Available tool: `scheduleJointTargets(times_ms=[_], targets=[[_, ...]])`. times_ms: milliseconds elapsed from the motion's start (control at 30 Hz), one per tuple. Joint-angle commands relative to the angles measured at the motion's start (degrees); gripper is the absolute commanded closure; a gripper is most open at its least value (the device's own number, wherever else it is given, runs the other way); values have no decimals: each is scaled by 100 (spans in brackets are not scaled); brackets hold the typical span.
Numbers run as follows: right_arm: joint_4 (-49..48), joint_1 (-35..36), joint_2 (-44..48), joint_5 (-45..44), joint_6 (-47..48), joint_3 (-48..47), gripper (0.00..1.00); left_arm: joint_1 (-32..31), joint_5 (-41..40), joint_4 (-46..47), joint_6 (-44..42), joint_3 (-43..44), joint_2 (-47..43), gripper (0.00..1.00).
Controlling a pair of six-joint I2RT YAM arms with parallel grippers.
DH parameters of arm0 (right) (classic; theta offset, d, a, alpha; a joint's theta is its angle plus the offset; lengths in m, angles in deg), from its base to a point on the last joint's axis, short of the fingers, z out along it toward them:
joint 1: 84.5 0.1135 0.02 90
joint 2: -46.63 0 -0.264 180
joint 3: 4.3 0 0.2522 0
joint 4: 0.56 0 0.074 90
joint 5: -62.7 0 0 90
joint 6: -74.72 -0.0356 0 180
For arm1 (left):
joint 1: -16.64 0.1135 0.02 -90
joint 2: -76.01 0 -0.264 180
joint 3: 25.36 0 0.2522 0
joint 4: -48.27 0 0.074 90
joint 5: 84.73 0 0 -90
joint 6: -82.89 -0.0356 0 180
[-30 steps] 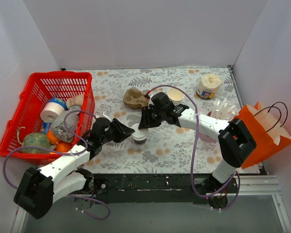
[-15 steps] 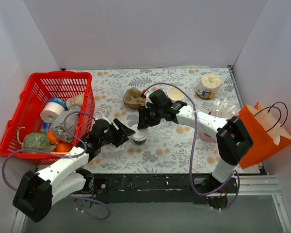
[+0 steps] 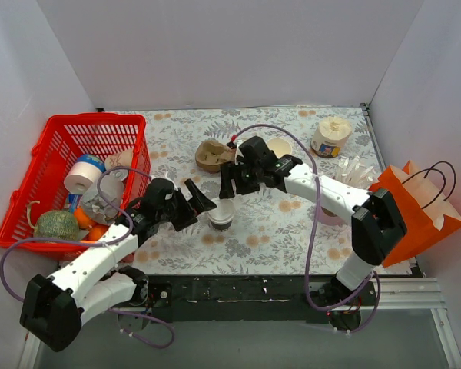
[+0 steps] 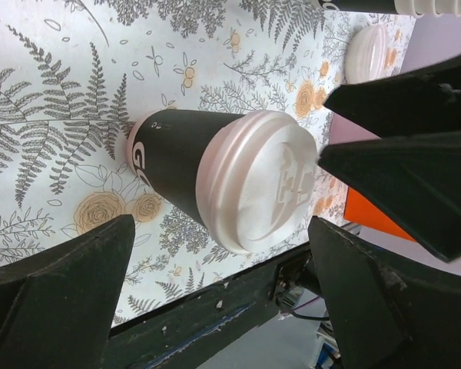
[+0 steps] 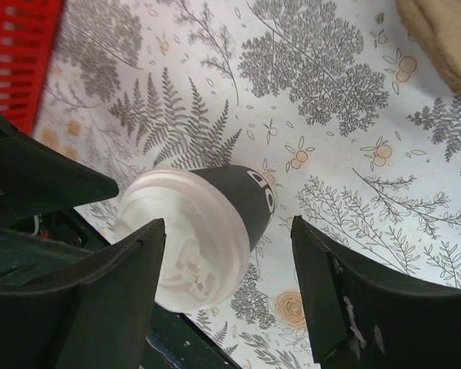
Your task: Pack the takeout coffee
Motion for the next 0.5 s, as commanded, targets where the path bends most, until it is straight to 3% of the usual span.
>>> scheduleJointTargets(times_ms=[0, 167, 467], targets=[[-457, -21, 956, -156, -411, 257, 25, -6, -223, -326, -408, 442, 1, 2], [-1249, 5, 1687, -296, -1272, 1565, 24, 117, 4, -413, -794, 917, 738, 2], [-1610, 559, 2110, -1217, -2353, 2235, 19, 337, 13, -388, -971, 1173, 1179, 2]])
